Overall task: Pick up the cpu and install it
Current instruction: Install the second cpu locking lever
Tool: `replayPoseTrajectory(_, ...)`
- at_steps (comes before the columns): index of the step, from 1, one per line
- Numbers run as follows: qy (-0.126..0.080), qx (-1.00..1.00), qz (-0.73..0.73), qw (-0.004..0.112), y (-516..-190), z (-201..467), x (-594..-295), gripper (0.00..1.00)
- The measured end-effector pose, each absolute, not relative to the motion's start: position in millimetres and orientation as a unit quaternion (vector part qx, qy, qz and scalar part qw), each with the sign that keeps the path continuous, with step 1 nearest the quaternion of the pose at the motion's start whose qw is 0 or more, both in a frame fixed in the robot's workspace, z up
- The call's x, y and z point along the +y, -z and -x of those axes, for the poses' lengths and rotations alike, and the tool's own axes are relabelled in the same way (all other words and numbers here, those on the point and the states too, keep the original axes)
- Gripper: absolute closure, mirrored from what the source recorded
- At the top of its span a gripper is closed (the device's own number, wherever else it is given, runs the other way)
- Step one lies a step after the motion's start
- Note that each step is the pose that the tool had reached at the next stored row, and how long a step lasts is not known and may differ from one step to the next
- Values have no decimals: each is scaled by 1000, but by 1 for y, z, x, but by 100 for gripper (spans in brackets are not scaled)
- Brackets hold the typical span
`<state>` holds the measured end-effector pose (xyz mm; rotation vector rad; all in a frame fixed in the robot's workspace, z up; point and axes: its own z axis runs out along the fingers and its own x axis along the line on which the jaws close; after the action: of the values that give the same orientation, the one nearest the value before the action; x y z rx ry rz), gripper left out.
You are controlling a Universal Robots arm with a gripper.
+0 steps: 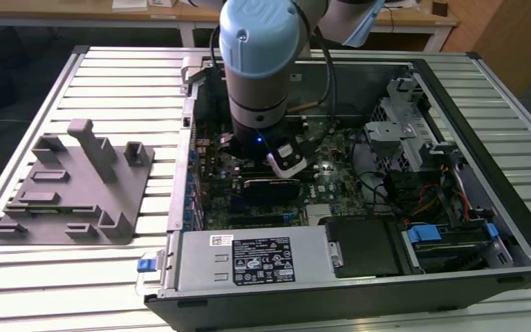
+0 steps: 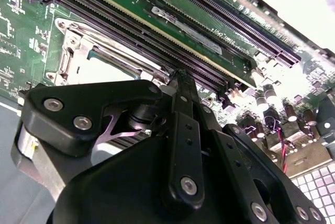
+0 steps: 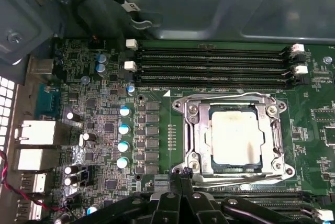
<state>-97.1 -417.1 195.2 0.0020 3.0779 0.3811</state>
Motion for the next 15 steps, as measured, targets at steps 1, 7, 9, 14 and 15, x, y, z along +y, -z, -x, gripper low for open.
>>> replayPoseTrajectory(1,-124,992,-1,20,-195,97,-417,89)
replayPoseTrajectory(7,-126,992,-1,20,-193,97,-417,89)
replayPoseTrajectory(9,-126,992,-1,20,-192,97,-417,89)
replayPoseTrajectory(14,-127,992,-1,20,-191,97,-417,89)
replayPoseTrajectory(15,-127,992,-1,20,-191,97,-417,89)
